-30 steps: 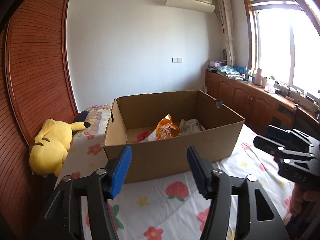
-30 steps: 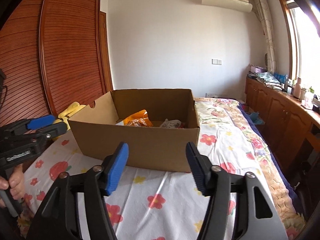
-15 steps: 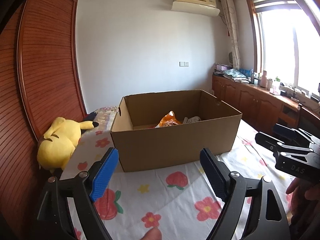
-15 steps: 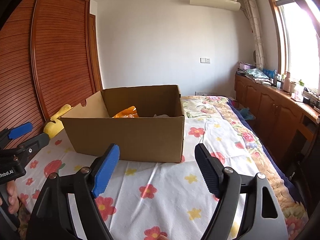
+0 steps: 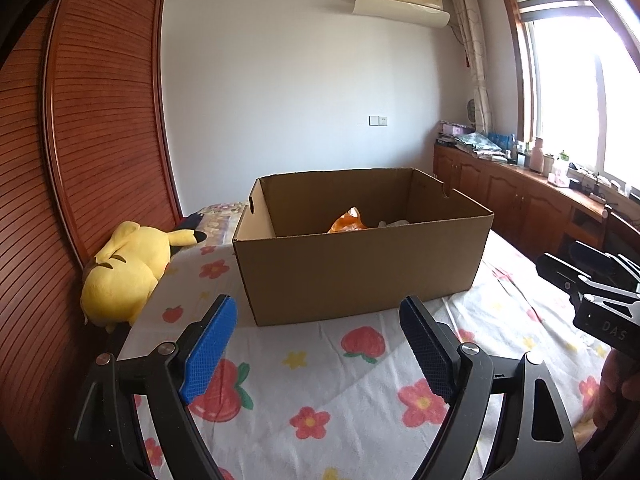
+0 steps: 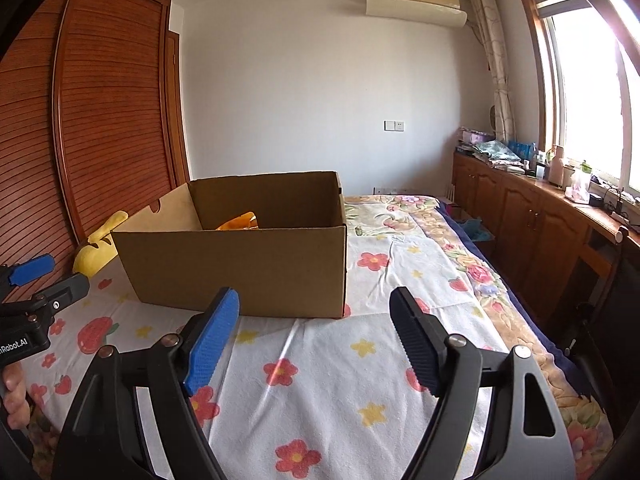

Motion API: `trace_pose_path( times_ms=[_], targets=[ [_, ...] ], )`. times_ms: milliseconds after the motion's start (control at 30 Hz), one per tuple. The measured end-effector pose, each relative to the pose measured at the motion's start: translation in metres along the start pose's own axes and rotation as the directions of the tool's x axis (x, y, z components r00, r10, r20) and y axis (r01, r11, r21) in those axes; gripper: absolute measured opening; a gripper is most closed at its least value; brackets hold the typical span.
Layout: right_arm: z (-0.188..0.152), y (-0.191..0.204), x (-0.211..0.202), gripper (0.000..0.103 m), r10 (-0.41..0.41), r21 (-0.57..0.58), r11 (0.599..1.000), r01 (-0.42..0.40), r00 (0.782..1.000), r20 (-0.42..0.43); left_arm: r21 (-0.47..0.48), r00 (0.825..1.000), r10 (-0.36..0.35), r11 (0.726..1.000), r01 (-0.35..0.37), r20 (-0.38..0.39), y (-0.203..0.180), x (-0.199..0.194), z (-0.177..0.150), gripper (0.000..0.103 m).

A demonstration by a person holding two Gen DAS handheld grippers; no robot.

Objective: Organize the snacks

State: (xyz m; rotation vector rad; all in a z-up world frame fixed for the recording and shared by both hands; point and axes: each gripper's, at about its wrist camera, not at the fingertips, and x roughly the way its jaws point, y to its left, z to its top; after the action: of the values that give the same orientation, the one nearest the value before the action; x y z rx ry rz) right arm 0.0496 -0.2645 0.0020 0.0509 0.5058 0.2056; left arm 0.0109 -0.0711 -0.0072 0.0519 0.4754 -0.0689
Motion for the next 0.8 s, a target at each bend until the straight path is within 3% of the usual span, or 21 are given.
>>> trace_pose_path(
  times_ms=[800],
  targets=[
    [-0.0003, 0.0025, -0.0031, 0.079, -0.017, -0.011, 1.000, 0.017, 1.000, 0.010, 0.008, 1.000, 0.004, 1.000, -0.004, 0.004, 0.0026, -0.0020, -0.0002, 0.085]
  ],
)
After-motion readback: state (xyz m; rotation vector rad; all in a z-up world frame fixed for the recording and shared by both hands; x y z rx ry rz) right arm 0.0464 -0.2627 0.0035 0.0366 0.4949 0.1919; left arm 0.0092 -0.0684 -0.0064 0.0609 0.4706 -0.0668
